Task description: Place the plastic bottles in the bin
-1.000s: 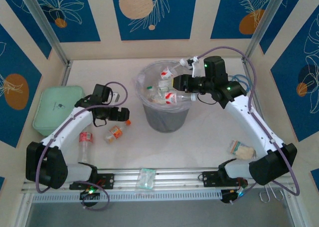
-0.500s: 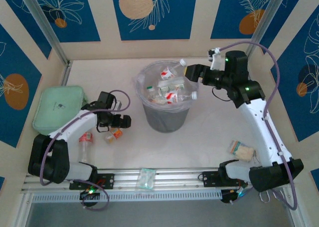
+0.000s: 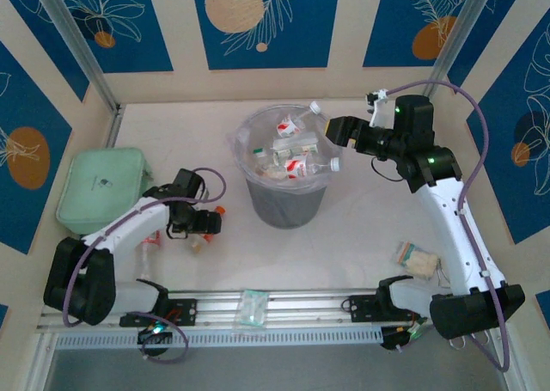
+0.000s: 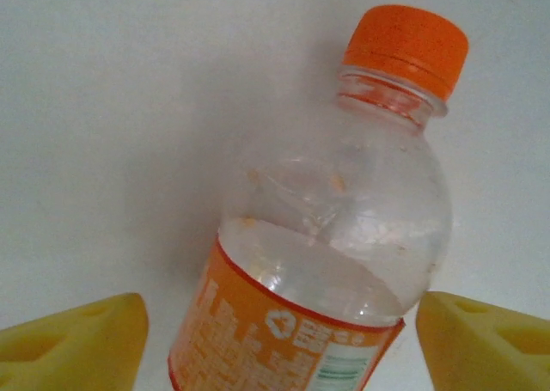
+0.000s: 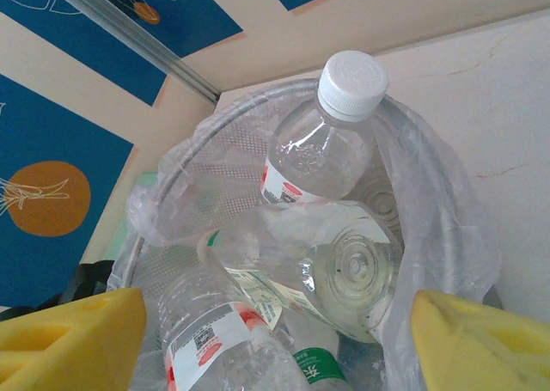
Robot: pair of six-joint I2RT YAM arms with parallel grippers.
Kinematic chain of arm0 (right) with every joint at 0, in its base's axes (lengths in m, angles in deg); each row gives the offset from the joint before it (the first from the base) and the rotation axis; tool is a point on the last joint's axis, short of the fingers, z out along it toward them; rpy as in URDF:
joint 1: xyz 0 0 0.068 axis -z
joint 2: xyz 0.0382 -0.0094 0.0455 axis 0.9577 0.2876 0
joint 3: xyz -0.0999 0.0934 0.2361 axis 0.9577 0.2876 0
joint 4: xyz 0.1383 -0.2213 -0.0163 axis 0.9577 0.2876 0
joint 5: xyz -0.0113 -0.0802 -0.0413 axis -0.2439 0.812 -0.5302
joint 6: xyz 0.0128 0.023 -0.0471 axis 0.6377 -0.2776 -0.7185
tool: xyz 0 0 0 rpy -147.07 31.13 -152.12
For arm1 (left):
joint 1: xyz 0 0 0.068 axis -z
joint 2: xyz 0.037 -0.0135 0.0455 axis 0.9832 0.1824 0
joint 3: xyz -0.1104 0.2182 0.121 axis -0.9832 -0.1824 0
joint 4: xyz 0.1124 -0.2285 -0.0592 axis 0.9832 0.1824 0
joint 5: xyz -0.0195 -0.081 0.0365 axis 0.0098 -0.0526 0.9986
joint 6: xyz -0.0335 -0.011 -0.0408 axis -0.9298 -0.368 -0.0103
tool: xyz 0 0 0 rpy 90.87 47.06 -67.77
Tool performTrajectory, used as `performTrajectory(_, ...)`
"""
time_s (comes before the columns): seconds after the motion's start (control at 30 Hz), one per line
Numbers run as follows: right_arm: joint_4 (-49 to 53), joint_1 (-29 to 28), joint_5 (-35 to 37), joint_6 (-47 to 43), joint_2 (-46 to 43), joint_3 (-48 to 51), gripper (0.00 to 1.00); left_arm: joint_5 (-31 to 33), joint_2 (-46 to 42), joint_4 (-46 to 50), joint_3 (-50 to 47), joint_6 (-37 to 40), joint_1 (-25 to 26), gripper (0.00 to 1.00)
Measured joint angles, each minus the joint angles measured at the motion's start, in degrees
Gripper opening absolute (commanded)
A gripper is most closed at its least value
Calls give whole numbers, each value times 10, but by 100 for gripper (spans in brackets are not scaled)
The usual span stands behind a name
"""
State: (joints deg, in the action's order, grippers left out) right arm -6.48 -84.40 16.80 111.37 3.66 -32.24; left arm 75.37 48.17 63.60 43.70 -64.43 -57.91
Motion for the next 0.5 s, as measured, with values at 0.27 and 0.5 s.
performTrajectory(0.27, 1, 1, 0, 1, -13, 1, 81, 2, 17, -14, -1, -14, 12, 51)
performTrajectory(0.5, 3, 4, 0, 1, -14, 1, 81, 28, 12, 36, 59, -3, 13, 48)
